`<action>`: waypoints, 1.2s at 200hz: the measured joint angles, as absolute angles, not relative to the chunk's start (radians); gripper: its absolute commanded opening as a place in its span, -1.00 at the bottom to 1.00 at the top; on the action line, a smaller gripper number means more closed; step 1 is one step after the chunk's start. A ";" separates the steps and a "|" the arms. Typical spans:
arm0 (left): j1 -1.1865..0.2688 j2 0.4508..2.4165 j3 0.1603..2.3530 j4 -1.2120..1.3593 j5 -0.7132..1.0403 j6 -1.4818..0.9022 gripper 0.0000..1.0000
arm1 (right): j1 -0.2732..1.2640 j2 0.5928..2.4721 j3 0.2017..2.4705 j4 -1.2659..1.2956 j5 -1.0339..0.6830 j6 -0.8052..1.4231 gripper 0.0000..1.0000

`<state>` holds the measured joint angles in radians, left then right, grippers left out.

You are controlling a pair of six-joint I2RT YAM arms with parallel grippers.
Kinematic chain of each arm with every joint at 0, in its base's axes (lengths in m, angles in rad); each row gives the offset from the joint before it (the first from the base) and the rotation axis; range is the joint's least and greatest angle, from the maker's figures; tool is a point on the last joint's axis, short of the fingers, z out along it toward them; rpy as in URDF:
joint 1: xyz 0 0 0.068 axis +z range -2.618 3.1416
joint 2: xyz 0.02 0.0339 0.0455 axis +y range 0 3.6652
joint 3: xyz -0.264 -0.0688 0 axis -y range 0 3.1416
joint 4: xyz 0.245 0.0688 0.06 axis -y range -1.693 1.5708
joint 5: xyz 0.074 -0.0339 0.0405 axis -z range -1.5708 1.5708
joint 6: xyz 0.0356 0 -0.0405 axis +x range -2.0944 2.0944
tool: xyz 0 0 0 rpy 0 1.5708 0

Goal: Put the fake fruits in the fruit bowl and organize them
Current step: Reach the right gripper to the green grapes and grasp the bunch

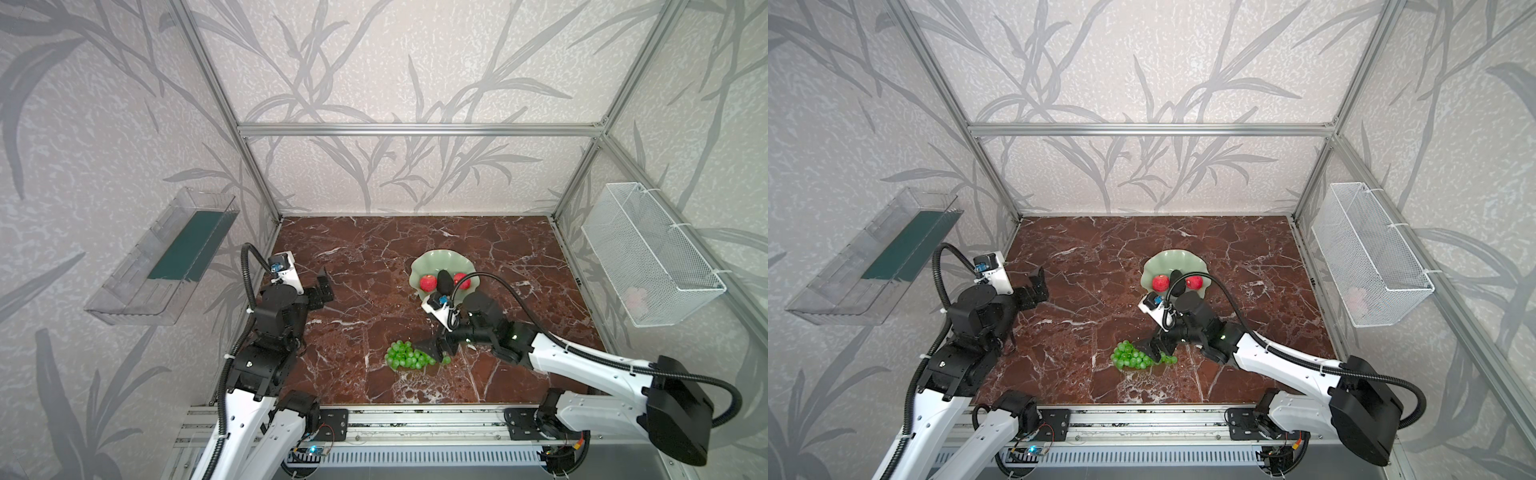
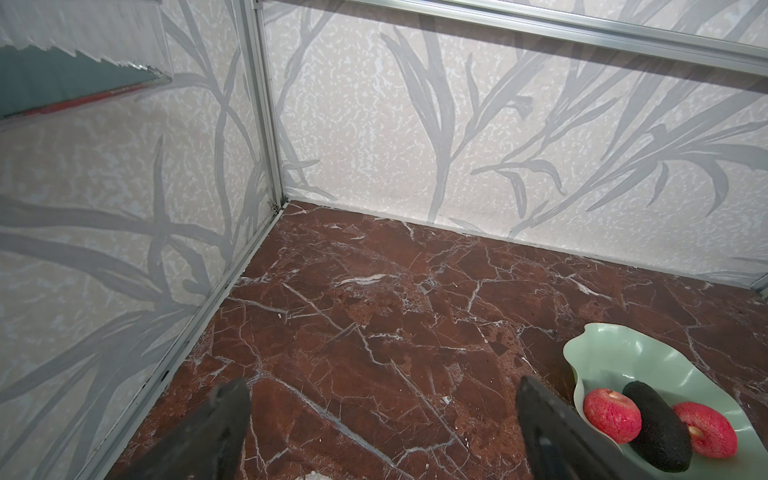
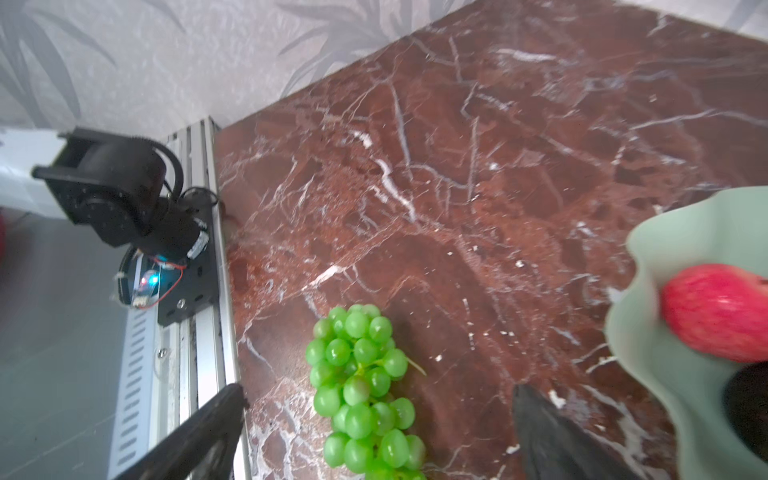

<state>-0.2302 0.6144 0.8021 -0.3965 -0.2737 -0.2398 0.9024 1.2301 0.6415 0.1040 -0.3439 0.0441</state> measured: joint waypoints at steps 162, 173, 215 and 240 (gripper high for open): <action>-0.207 0.625 0.802 -0.397 -0.255 -0.255 0.99 | 1.008 1.665 0.640 0.326 -0.230 0.037 0.82; -0.206 0.625 0.802 -0.397 -0.255 -0.256 0.99 | 1.009 1.670 0.641 0.334 -0.228 0.040 0.73; -0.203 0.625 0.802 -0.397 -0.252 -0.259 0.99 | 1.009 1.682 0.646 0.347 -0.229 0.055 0.33; -0.200 0.625 0.802 -0.397 -0.251 -0.262 0.99 | 1.010 1.684 0.650 0.347 -0.228 0.061 0.16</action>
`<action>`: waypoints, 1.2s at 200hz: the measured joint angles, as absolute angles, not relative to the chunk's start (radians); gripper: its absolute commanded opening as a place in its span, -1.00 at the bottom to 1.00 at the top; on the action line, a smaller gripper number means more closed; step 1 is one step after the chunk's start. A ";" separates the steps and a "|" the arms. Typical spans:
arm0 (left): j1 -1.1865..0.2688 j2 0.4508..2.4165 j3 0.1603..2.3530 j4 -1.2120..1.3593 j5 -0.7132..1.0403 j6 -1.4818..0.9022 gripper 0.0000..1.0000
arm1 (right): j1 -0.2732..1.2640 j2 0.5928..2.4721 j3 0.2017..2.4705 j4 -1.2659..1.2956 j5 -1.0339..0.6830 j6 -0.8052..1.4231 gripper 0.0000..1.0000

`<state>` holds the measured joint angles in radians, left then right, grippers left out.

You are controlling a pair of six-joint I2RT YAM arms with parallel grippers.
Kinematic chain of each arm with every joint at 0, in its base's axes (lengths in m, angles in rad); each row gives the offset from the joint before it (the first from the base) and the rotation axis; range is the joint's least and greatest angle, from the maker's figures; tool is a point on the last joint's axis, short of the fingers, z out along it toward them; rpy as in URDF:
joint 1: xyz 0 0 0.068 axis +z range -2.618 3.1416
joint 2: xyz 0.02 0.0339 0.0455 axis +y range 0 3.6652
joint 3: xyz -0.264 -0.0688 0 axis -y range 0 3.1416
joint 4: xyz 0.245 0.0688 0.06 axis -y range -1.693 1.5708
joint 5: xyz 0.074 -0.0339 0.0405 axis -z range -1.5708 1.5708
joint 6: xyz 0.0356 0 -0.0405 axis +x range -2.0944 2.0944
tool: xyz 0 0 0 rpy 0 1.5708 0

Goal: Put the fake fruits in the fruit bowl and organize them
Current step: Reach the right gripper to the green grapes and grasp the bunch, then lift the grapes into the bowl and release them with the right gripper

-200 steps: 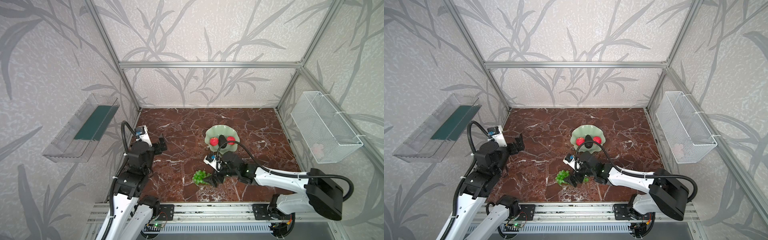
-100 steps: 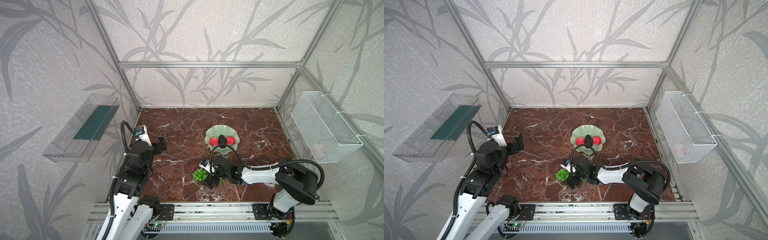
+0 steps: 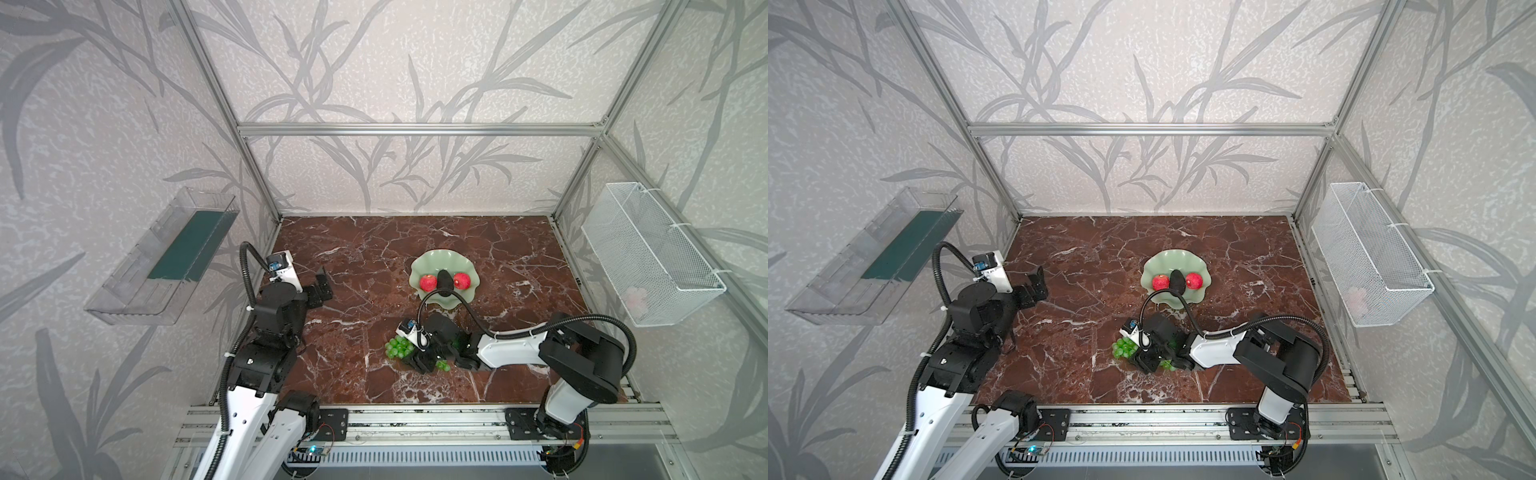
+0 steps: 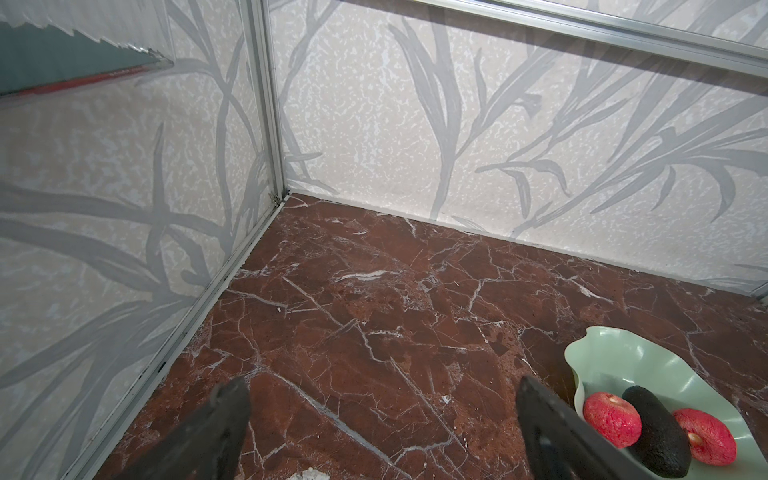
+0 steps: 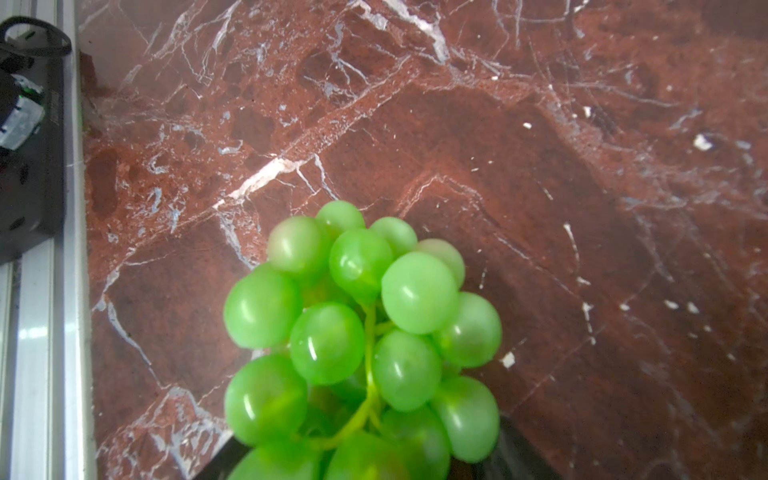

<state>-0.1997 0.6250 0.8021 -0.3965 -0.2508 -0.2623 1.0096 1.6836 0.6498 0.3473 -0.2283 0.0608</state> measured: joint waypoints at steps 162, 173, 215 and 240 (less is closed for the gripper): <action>-0.185 0.625 0.802 -0.397 -0.233 -0.266 0.99 | 0.991 1.459 0.665 0.293 -0.246 0.173 -0.17; -0.185 0.625 0.802 -0.397 -0.233 -0.266 0.99 | 0.974 1.430 0.673 0.267 -0.247 0.184 -0.16; -0.184 0.625 0.802 -0.397 -0.233 -0.266 0.99 | 0.870 1.303 0.752 0.099 -0.233 0.194 -0.15; -0.181 0.625 0.802 -0.397 -0.232 -0.266 0.99 | 0.774 1.253 0.825 0.011 -0.217 0.191 -0.14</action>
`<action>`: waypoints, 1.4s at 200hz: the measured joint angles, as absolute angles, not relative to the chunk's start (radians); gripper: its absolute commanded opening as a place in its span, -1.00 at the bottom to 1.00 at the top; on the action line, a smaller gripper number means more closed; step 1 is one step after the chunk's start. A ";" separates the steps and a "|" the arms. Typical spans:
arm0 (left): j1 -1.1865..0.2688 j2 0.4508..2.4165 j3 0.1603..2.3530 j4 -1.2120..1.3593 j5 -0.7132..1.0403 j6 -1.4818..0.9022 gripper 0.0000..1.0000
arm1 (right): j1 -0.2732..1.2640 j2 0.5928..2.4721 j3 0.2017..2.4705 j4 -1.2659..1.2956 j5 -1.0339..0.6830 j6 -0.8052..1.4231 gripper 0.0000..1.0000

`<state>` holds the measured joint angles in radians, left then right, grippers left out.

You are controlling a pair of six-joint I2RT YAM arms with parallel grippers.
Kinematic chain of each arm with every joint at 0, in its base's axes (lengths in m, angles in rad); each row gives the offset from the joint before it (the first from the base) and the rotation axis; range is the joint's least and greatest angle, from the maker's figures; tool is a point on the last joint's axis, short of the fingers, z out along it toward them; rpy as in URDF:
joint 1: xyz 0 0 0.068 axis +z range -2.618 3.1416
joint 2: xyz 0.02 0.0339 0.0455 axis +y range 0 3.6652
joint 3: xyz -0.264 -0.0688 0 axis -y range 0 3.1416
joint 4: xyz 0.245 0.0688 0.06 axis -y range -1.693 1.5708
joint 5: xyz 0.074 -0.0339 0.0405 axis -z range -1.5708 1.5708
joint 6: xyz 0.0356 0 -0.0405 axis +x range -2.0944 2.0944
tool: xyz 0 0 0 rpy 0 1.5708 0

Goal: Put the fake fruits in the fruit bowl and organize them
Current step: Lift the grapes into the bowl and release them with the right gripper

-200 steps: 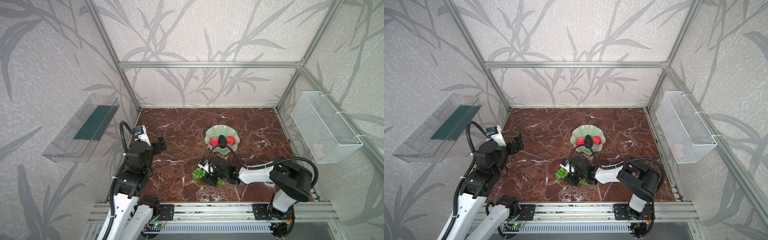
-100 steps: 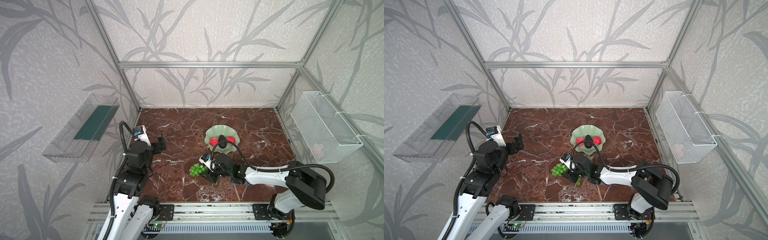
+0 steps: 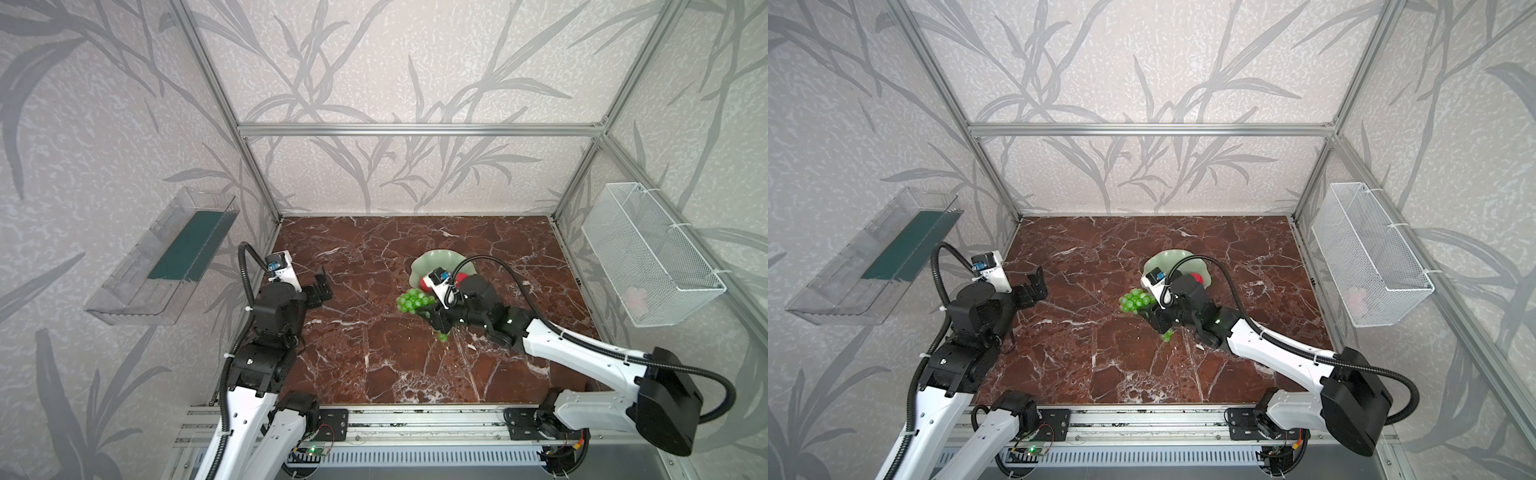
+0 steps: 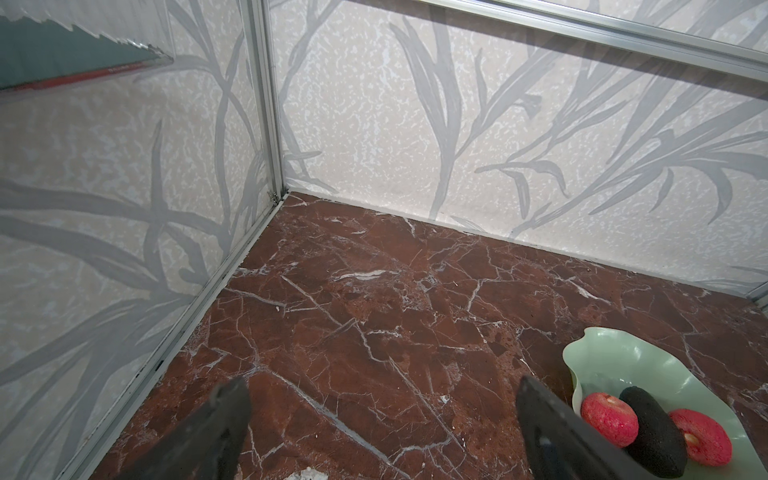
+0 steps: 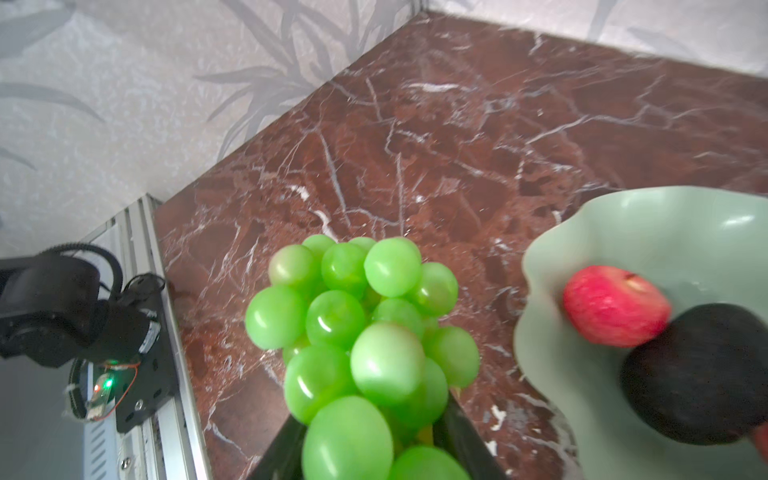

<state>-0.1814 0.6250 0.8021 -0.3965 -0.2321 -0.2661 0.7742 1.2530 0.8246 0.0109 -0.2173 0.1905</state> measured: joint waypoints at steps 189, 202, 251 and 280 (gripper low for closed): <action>-0.148 0.626 0.802 -0.397 -0.197 -0.285 0.99 | 0.489 1.746 1.163 -0.105 -0.170 0.187 -0.13; -0.146 0.626 0.802 -0.397 -0.195 -0.287 0.99 | 0.487 1.772 1.163 -0.104 -0.165 0.187 -0.09; -0.136 0.626 0.801 -0.396 -0.185 -0.289 0.99 | 0.478 1.797 1.163 -0.076 -0.161 0.187 0.59; -0.129 0.627 0.801 -0.396 -0.181 -0.290 0.99 | 0.477 1.796 1.163 -0.068 -0.161 0.187 0.88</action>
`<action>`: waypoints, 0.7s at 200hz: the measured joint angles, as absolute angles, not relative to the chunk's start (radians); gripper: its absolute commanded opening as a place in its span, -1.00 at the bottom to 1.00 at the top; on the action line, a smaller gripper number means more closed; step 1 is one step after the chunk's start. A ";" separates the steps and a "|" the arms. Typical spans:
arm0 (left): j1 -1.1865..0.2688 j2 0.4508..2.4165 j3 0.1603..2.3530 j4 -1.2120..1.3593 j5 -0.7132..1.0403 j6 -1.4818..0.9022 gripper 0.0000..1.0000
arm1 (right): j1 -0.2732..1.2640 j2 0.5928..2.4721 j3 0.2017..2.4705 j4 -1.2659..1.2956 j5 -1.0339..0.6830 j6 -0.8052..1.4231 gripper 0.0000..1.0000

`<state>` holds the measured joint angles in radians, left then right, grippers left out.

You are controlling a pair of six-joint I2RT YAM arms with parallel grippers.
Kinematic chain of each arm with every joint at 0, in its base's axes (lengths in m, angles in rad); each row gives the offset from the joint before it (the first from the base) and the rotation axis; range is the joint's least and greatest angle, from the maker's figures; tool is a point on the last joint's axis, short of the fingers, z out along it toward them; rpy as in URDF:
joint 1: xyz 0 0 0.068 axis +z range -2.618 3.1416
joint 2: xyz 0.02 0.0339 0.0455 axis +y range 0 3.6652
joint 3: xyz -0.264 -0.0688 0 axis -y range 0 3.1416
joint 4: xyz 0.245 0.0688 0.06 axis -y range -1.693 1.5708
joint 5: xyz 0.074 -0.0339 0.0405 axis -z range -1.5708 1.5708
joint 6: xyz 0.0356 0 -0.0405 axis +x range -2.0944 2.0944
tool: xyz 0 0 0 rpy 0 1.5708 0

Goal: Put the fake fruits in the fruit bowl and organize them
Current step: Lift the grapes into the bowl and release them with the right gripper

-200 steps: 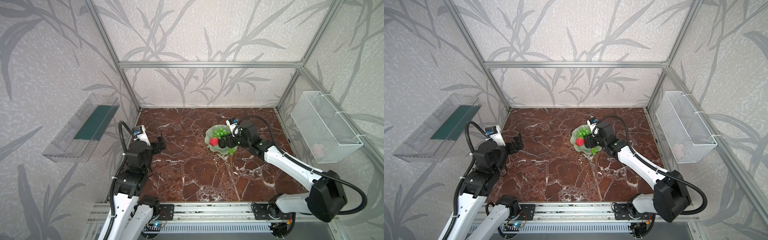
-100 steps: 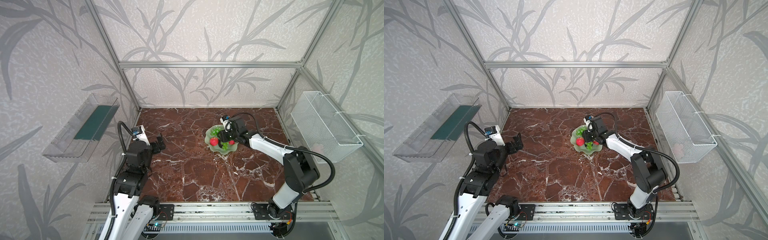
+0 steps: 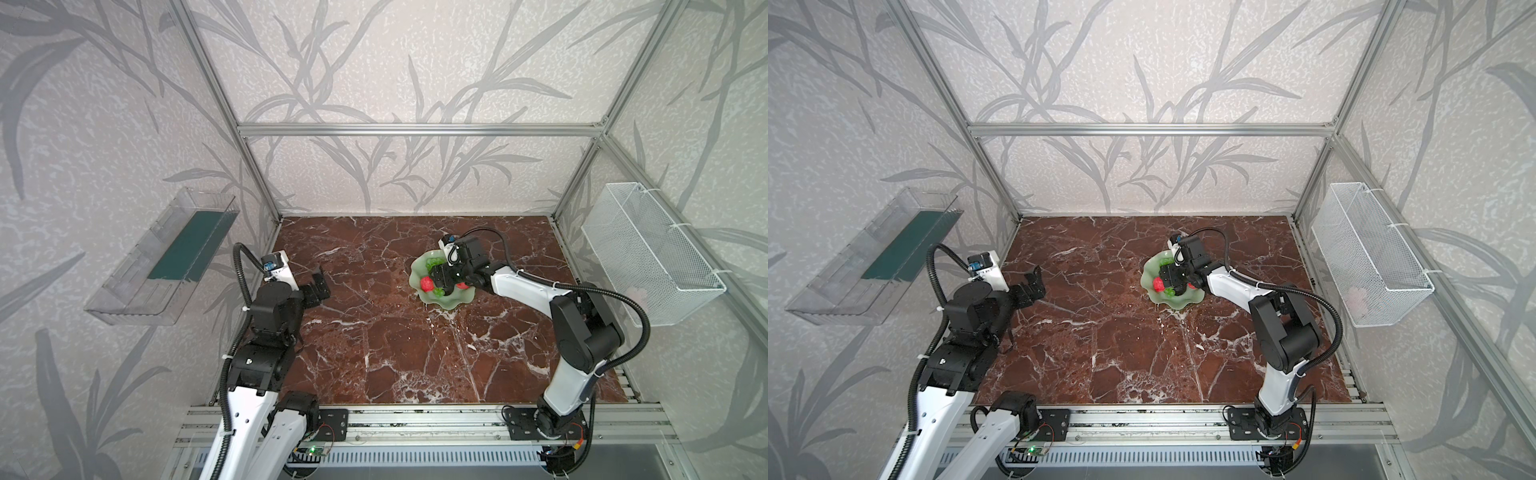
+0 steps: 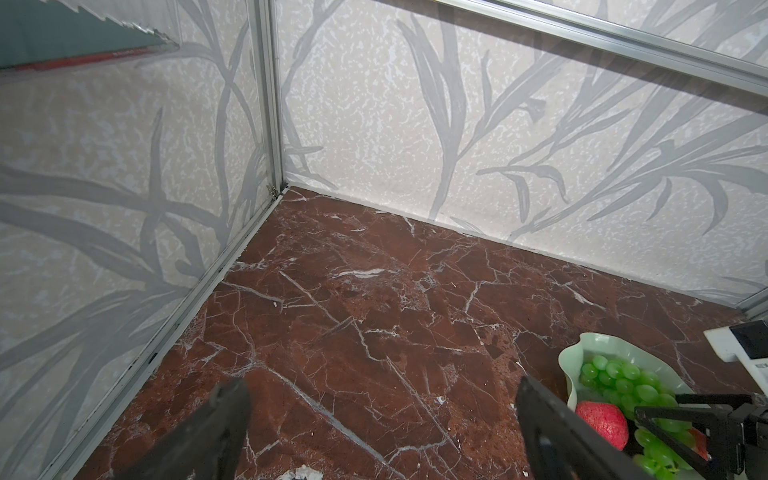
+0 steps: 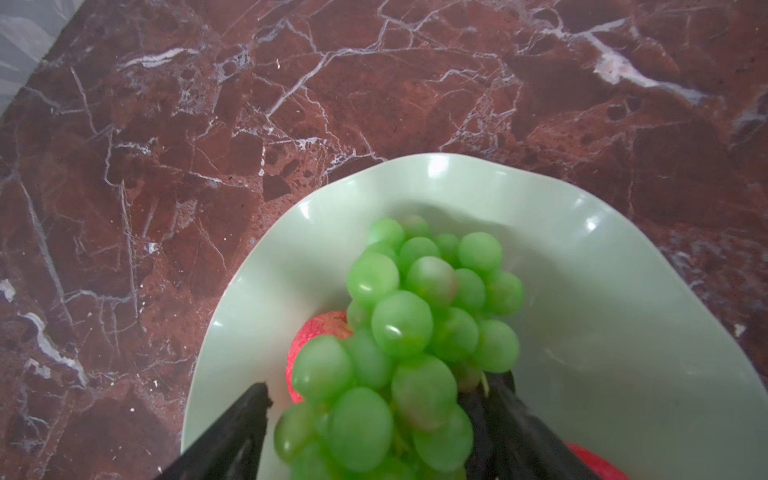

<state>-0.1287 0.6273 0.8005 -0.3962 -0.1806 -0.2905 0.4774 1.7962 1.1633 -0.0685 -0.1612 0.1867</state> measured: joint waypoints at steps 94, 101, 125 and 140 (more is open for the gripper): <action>-0.116 0.632 0.796 -0.394 -0.169 -0.293 0.99 | 0.474 1.517 1.018 0.043 -0.168 0.195 0.98; -0.116 0.632 0.796 -0.393 -0.168 -0.293 0.99 | 0.474 1.477 0.967 0.075 -0.170 0.199 0.98; -0.110 0.636 0.796 -0.389 -0.162 -0.297 0.99 | 0.474 1.363 0.783 0.162 -0.152 0.202 0.98; -0.107 0.638 0.793 -0.384 -0.154 -0.299 0.99 | 0.474 1.312 0.673 0.204 -0.117 0.198 0.98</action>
